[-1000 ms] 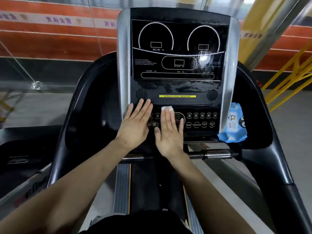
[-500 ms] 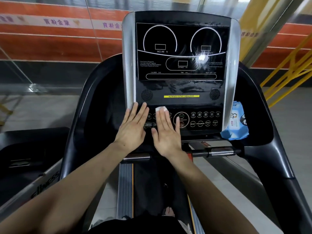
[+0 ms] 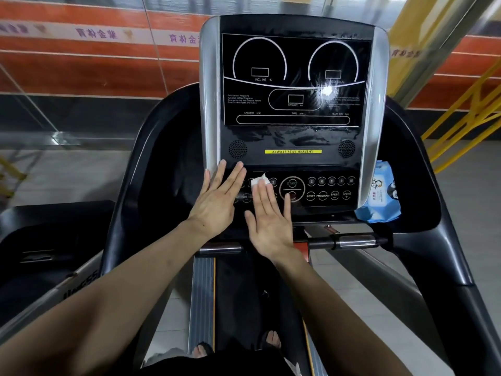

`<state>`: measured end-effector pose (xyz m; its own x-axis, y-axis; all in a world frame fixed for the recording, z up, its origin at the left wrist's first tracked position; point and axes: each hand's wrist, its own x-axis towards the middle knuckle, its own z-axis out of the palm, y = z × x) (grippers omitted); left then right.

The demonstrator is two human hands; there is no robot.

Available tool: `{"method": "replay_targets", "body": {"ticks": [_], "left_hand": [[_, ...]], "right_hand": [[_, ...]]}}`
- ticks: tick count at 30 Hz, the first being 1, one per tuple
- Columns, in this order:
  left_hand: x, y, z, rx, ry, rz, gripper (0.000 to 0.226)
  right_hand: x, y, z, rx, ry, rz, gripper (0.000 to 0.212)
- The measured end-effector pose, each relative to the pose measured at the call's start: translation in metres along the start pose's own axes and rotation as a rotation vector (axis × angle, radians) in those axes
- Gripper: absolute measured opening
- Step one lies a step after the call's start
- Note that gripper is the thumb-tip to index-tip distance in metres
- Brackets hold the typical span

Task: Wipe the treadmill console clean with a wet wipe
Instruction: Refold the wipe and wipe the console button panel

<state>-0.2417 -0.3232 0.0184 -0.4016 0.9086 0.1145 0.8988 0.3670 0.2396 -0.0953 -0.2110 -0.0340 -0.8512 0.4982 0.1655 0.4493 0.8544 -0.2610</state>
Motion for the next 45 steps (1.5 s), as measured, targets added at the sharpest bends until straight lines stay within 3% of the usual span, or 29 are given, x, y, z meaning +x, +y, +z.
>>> {"method": "replay_targets", "body": {"ticks": [2,5,8,12,14,16,21,23,26,28,32,35,41,45], "left_hand": [[0.001,0.000,0.001,0.001,-0.003,-0.008,0.094],[0.002,0.000,0.002,0.001,0.001,-0.029,0.094],[0.003,0.002,0.003,-0.006,-0.001,-0.039,0.093],[0.004,0.003,0.001,-0.011,-0.008,-0.041,0.092],[0.004,0.003,0.001,-0.011,-0.002,-0.040,0.091],[0.003,0.003,0.001,-0.005,0.002,-0.036,0.092],[0.003,0.004,0.002,-0.002,0.008,-0.040,0.093],[0.003,0.004,0.003,-0.005,0.016,-0.039,0.093],[0.004,0.004,0.002,0.003,0.016,-0.035,0.093],[0.004,0.004,0.001,0.003,0.008,-0.036,0.093],[0.003,0.004,0.002,0.013,0.008,-0.034,0.093],[0.003,0.005,0.004,0.022,0.010,-0.031,0.094],[0.001,0.003,-0.001,-0.010,0.020,-0.016,0.093],[-0.006,-0.005,-0.010,-0.025,0.068,-0.021,0.090]], "right_hand": [[-0.005,0.025,-0.005,-0.043,0.027,0.039,0.067],[-0.014,0.068,-0.015,0.003,0.067,0.288,0.067],[-0.010,0.061,-0.013,0.063,0.052,0.424,0.072],[-0.010,-0.004,0.003,-0.003,-0.038,0.130,0.074],[-0.014,-0.006,0.003,-0.056,-0.076,0.023,0.072],[-0.020,0.021,-0.004,-0.072,-0.070,0.047,0.072],[-0.034,0.065,-0.015,-0.021,-0.111,0.384,0.078],[-0.027,0.039,-0.012,0.000,-0.118,0.343,0.080],[-0.023,-0.003,-0.002,-0.062,-0.176,0.136,0.081],[-0.026,0.000,-0.002,-0.106,-0.197,0.067,0.078],[-0.040,0.053,-0.011,-0.089,-0.101,0.211,0.078],[-0.038,0.055,-0.013,-0.055,-0.147,0.346,0.081],[-0.024,-0.014,0.003,-0.049,-0.181,0.043,0.077],[-0.027,0.031,-0.003,-0.076,-0.069,0.122,0.074]]}}
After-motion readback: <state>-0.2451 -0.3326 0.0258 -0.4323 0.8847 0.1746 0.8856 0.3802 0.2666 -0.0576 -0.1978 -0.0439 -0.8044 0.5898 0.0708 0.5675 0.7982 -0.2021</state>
